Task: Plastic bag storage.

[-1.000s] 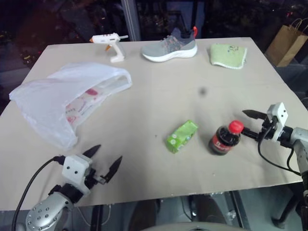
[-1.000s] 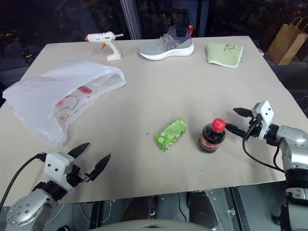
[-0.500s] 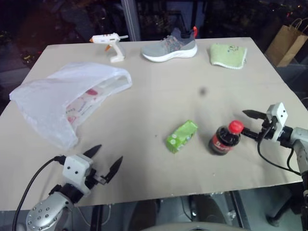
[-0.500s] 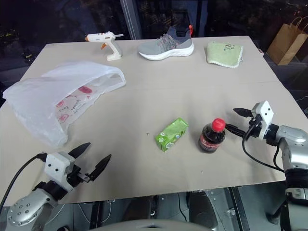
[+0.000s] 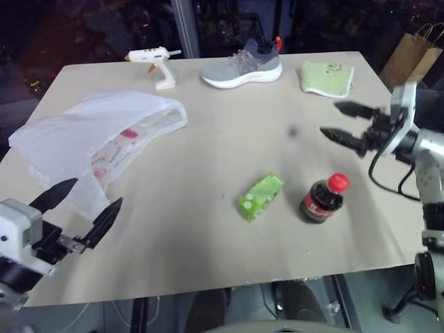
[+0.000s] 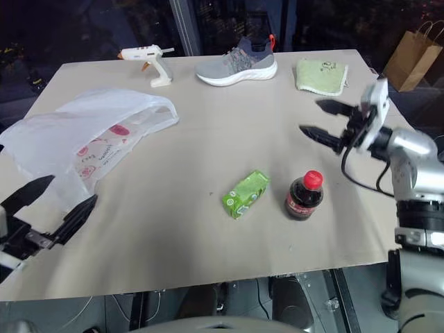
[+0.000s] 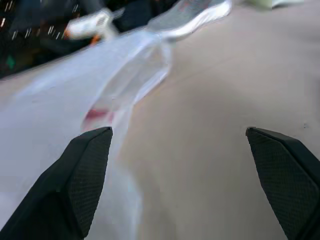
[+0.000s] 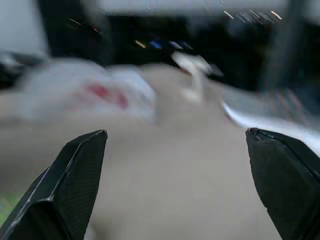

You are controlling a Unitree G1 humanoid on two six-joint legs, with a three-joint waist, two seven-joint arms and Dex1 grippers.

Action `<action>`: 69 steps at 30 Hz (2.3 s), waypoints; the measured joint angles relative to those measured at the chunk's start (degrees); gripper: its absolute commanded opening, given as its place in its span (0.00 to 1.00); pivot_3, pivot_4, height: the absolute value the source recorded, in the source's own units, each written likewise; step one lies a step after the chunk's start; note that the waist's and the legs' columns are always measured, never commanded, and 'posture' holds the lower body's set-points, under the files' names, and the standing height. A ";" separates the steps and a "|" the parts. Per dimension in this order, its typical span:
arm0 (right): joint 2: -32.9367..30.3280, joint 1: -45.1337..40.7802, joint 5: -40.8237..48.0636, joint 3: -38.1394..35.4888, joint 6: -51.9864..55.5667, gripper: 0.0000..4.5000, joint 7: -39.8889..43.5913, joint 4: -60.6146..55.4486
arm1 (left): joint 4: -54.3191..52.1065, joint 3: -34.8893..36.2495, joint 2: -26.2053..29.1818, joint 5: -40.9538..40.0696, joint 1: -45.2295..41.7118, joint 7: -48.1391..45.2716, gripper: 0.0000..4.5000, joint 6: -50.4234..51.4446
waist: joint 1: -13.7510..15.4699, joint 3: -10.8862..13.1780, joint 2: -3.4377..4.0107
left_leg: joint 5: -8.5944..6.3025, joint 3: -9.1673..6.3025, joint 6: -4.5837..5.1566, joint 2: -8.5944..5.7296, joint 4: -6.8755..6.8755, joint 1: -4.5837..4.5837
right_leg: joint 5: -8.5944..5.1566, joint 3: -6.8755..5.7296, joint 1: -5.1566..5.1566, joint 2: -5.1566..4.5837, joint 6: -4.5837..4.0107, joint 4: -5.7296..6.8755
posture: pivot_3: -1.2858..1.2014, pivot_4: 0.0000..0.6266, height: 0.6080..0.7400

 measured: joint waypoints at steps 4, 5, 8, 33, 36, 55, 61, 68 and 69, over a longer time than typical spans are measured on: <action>0.23 -2.89 9.22 2.81 11.57 1.00 0.53 -11.47 | 1.03 -0.12 -5.21 3.09 0.40 4.00 0.99 0.57 | 0.43 -0.06 -0.11 | -0.01 -0.22 0.00 -0.04 0.00 -0.17 | 0.01 -0.21 0.00 -0.04 -0.01 -0.14 | 0.52 0.24 1.00; 0.03 -3.02 10.37 3.06 12.97 1.00 0.71 -12.80 | 1.31 -0.39 -5.68 3.76 0.42 4.48 0.99 0.59 | 0.55 -0.08 -0.14 | -0.01 -0.24 0.00 -0.06 0.01 -0.17 | 0.01 -0.23 0.00 -0.06 -0.01 -0.14 | 0.52 0.24 1.00; -2.74 -3.17 13.36 3.78 17.57 1.00 1.84 -16.36 | 2.69 -2.22 -7.27 6.61 -0.58 6.71 0.99 0.62 | 0.89 -0.06 -0.11 | 0.00 -0.23 0.00 -0.13 0.02 -0.17 | 0.01 -0.23 0.00 -0.13 -0.01 -0.12 | 0.52 0.24 1.00; -8.42 0.35 9.10 6.19 17.20 1.00 1.47 -22.39 | 10.98 -14.27 -6.21 5.42 -24.64 16.60 0.02 17.49 | 1.32 -0.12 -0.22 | 0.00 -0.23 -0.01 -0.07 0.06 -0.15 | 0.02 -0.23 -0.02 -0.09 -0.02 0.00 | 0.52 0.24 1.00; -8.48 1.58 5.18 9.40 15.45 1.00 0.25 -24.59 | 9.00 -13.48 -6.21 2.61 -23.02 15.49 0.02 17.96 | 1.24 -0.12 -0.22 | 0.00 -0.23 -0.01 -0.05 0.05 -0.13 | 0.02 -0.24 -0.03 -0.08 -0.02 0.00 | 0.52 0.24 1.00; -25.81 20.64 6.85 -4.50 15.60 1.00 15.64 -15.46 | 6.34 -17.34 -2.45 -3.56 -26.99 13.40 0.02 20.95 | 1.52 -0.12 -0.27 | 0.00 -0.20 0.00 -0.12 -0.01 -0.13 | 0.00 -0.25 0.02 -0.14 -0.02 -0.10 | 0.52 0.24 1.00; -24.28 38.41 -4.70 -4.26 2.28 1.00 14.51 -18.47 | 9.22 -19.80 -1.54 -3.37 -28.71 11.73 0.02 20.95 | 1.41 -0.15 -0.33 | 0.00 -0.11 0.00 -0.09 0.09 -0.09 | 0.00 -0.18 0.03 -0.10 0.03 -0.09 | 0.52 0.24 1.00; -13.76 39.28 -8.19 -0.06 -0.67 1.00 2.92 -23.54 | 10.34 -21.03 -0.79 -2.95 -29.42 10.05 0.02 20.88 | 1.29 -0.19 -0.38 | 0.01 -0.13 -0.02 -0.03 0.11 0.01 | 0.01 -0.12 0.03 0.01 0.02 0.06 | 0.52 0.24 1.00; -12.29 39.00 -8.66 0.73 -0.67 1.00 1.15 -23.96 | 10.57 -21.22 -0.56 -2.91 -29.46 9.87 0.02 20.88 | 1.32 -0.19 -0.39 | 0.01 -0.14 -0.02 -0.03 0.12 0.00 | 0.01 -0.12 0.03 0.01 0.02 0.05 | 0.52 0.24 1.00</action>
